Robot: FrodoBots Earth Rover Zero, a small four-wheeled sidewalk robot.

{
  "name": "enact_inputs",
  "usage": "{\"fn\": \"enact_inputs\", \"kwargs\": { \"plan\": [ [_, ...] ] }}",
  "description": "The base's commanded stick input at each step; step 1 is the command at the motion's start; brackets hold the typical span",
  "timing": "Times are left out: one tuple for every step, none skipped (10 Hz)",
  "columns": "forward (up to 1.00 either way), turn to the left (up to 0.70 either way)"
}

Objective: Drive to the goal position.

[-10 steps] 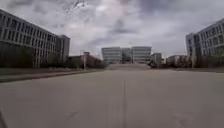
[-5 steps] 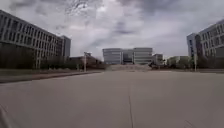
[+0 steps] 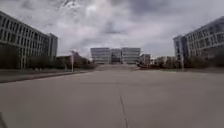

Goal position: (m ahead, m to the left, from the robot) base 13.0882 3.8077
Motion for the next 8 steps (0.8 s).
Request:
{"fn": "enact_inputs", "kwargs": {
  "plan": [
    [1.0,0.0],
    [1.0,0.0],
    [1.0,0.0],
    [1.0,0.0],
    [1.0,0.0],
    [1.0,0.0],
    [1.0,0.0],
    [1.0,0.0]
  ]
}}
